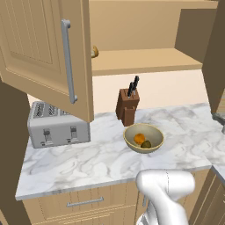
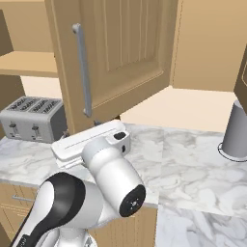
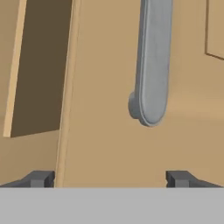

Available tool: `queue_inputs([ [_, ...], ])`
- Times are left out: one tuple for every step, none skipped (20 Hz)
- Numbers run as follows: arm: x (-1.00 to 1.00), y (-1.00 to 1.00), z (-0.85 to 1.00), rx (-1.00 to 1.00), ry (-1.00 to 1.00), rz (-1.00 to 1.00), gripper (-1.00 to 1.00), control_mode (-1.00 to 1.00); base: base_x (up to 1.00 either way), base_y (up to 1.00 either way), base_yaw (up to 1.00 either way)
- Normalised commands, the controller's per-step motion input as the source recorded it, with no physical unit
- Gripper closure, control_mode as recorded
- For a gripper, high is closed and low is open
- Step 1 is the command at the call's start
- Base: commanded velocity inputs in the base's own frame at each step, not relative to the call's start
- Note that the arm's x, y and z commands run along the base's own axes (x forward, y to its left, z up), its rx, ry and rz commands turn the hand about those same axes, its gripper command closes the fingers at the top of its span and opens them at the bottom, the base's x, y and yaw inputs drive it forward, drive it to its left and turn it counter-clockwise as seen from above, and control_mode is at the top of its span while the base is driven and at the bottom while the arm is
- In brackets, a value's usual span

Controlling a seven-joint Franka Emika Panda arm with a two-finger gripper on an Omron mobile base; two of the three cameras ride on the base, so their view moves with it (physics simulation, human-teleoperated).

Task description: Open the cabinet. Pick the orange and kiwi from the cabinet and place them into the bowl. Then close the cabinet.

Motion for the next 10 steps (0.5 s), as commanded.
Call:
queue_inputs([
  [0.84, 0.29, -0.12, -0.02, 0.04, 0.19, -1.00, -1.00, 0.00, 0.00, 0.00],
  [0.77, 0.26, -0.06, -0.01, 0.01, 0.19, -1.00, -1.00, 0.00, 0.00, 0.00],
  [0.75, 0.23, -0.02, -0.01, 0.00, 0.19, -1.00, -1.00, 0.00, 0.00, 0.00],
  [0.71, 0.25, 0.00, -0.01, 0.01, 0.19, -1.00, -1.00, 0.00, 0.00, 0.00],
  [0.78, 0.26, -0.01, -0.01, 0.05, 0.18, -1.00, -1.00, 0.00, 0.00, 0.00],
  [0.80, 0.26, -0.04, -0.01, 0.07, 0.19, -1.00, -1.00, 0.00, 0.00, 0.00],
  [0.84, 0.26, -0.04, -0.02, 0.07, 0.19, -1.00, -1.00, 0.00, 0.00, 0.00],
  [0.79, 0.23, -0.02, -0.02, 0.05, 0.19, -1.00, -1.00, 0.00, 0.00, 0.00],
  [0.74, 0.20, 0.00, -0.02, 0.02, 0.18, -1.00, -1.00, 0.00, 0.00, 0.00],
  [0.63, 0.13, 0.00, -0.02, 0.01, 0.15, -1.00, -1.00, 0.00, 0.00, 0.00],
])
